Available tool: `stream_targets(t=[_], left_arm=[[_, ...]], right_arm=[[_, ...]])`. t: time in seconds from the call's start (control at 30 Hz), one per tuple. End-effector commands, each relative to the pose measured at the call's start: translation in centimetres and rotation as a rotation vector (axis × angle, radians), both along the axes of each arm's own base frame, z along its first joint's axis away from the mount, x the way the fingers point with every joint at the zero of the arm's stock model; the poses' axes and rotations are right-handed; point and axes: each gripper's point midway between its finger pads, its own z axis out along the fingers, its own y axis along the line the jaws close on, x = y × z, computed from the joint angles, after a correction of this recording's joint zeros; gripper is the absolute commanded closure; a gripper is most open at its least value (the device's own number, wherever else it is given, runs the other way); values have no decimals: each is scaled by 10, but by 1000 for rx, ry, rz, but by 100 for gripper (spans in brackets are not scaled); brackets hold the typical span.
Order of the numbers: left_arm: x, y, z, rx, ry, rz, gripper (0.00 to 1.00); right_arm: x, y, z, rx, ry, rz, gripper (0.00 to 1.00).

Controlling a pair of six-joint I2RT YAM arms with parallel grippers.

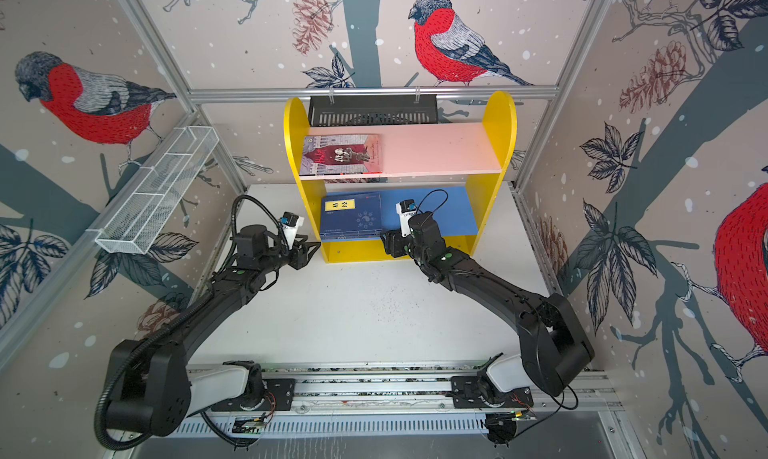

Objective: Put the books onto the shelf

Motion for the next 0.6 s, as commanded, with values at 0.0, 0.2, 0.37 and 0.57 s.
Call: stream_targets(t=[0.0, 0.2, 0.37, 0.57], left_arm=[[7, 1, 11, 10, -73, 4, 45], [12, 3, 13, 12, -85, 24, 45], [14, 4, 11, 14, -82, 33, 45], [15, 4, 13, 9, -85, 36, 45]], right_arm=[[9, -3, -2, -41, -22, -40, 32], [14, 1, -8, -68, -17, -37, 32], [17, 4, -11, -90, -11, -32, 32], [21, 6, -13, -107, -8, -30, 32]])
